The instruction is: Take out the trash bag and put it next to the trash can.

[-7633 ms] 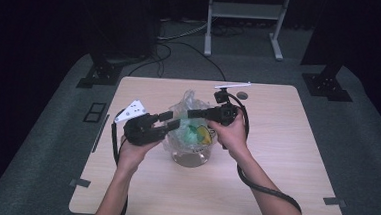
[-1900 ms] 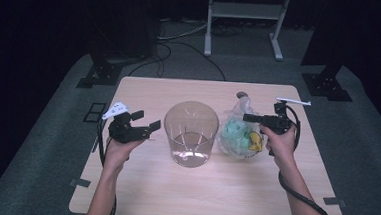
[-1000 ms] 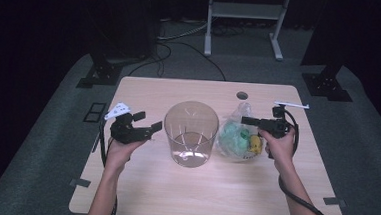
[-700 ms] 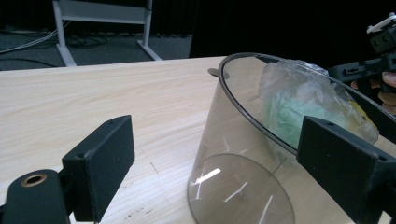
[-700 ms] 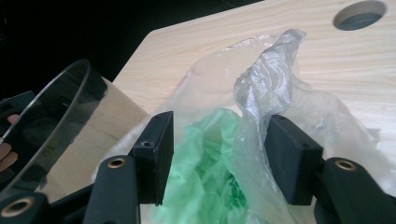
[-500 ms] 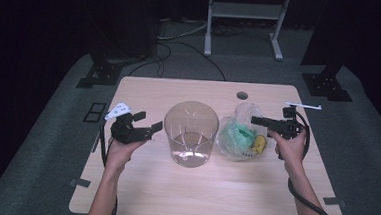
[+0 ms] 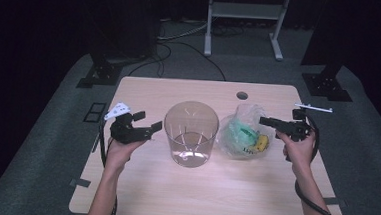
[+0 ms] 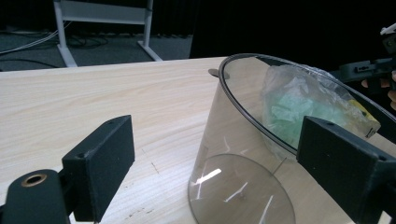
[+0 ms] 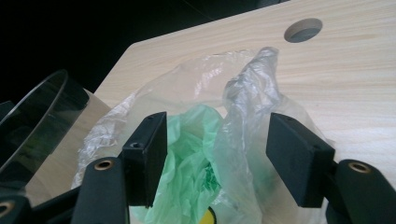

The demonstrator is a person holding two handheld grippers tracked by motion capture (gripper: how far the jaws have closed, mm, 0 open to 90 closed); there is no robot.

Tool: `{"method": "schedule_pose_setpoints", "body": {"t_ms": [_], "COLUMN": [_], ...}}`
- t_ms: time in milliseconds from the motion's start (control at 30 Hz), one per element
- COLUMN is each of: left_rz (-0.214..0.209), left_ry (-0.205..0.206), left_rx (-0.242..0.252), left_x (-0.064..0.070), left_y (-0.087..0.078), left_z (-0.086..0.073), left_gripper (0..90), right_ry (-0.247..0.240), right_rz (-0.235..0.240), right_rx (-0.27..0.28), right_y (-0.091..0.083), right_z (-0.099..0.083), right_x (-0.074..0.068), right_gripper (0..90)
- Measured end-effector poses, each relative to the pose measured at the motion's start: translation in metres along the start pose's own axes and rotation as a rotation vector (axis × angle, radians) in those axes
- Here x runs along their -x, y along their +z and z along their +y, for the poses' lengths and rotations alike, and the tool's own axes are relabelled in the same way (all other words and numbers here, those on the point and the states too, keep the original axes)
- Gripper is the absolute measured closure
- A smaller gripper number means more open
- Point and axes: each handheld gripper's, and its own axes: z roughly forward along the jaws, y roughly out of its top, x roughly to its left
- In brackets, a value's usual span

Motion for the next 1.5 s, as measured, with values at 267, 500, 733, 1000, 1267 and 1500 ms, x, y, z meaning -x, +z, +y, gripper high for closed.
{"method": "schedule_pose_setpoints", "body": {"t_ms": [267, 500, 733, 1000, 1267, 1500], "left_rz": [-0.001, -0.001, -0.001, -0.001, -0.002, -0.002], "left_ry": [-0.001, 0.001, -0.001, 0.002, 0.003, 0.002], "left_rx": [0.004, 0.004, 0.001, -0.004, -0.004, -0.004], "left_x": [0.001, 0.001, 0.001, 0.001, 0.001, 0.002], "left_y": [0.0, 0.0, 0.0, 0.0, 0.0, 0.0], "left_z": [0.0, 0.0, 0.0, -0.001, -0.001, -0.001], "left_gripper": [10.3, 10.3, 10.3, 10.3, 10.3, 10.3], "right_ry": [-0.003, -0.029, -0.045, -0.048, -0.025, -0.005], "right_rz": [0.017, 0.032, 0.04, 0.05, 0.057, 0.045], "right_rx": [0.011, 0.011, 0.017, 0.03, 0.042, 0.05], "right_y": [-0.01, -0.016, -0.026, -0.035, -0.042, -0.05], "right_z": [-0.006, -0.013, -0.023, -0.034, -0.056, -0.074], "right_x": [0.003, 0.002, 0.004, 0.007, 0.018, 0.029], "right_gripper": [37.8, 37.8, 37.6, 37.0, 36.1, 36.0]}}
